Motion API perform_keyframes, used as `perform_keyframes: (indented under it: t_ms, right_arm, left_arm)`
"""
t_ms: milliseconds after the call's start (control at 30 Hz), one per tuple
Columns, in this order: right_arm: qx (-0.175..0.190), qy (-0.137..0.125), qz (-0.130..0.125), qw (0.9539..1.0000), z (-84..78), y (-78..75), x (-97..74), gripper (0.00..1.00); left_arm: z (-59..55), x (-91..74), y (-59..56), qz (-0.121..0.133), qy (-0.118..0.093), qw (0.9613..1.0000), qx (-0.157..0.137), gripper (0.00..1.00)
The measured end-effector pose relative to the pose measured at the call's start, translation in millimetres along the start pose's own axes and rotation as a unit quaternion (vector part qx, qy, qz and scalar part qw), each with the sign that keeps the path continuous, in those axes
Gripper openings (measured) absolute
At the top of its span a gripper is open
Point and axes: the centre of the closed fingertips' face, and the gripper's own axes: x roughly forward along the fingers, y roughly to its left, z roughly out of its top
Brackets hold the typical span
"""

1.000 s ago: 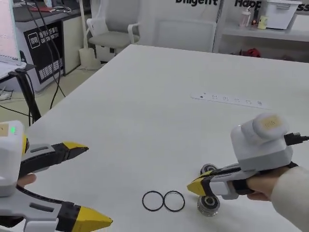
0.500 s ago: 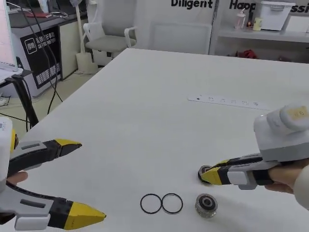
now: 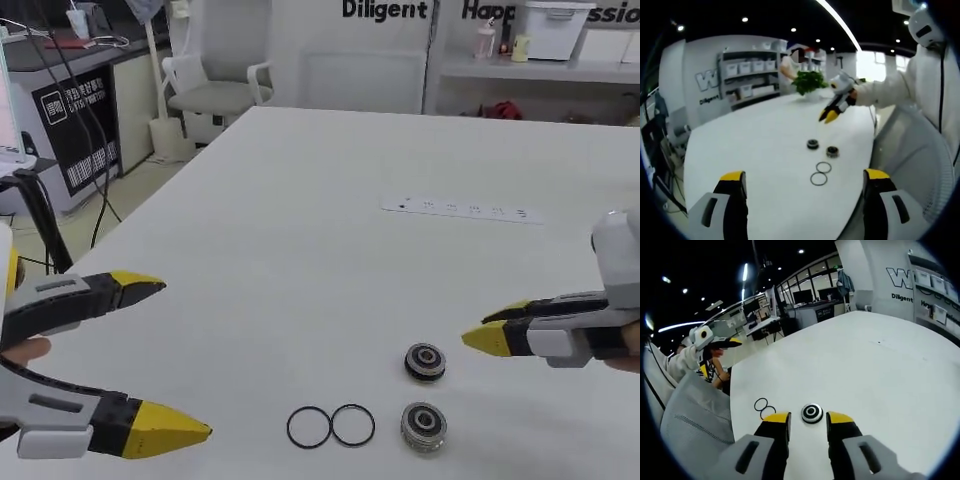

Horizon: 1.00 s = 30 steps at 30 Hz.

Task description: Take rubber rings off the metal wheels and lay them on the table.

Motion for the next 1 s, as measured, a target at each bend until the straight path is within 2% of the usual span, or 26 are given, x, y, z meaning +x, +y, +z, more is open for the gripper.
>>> perform_keyframes:
  t_ms: [233, 533, 800, 1000]
  right_arm:
    - [0.004, -0.014, -0.008, 0.9999, -2.1, -8.5, -15.5, 0.31]
    - [-0.001, -0.009, -0.006, 0.9999, -15.2, -12.1, -29.0, 0.34]
    - [-0.003, -0.01, -0.002, 0.9999, -27.5, -9.1, -33.8, 0.37]
    - [0.002, -0.004, -0.002, 1.0, -39.4, -8.5, -33.7, 0.38]
  left_arm:
    - [8.3, 3.8, 1.5, -0.009, 0.004, 0.9999, 0.014, 0.98]
    - [23.3, 16.6, -0.3, -0.033, 0.004, 0.999, 0.031, 0.99]
    - [46.9, 31.8, -1.3, -0.055, -0.021, 0.9975, 0.038, 0.98]
    - [54.8, 42.2, 0.4, -0.062, -0.022, 0.9967, 0.047, 0.98]
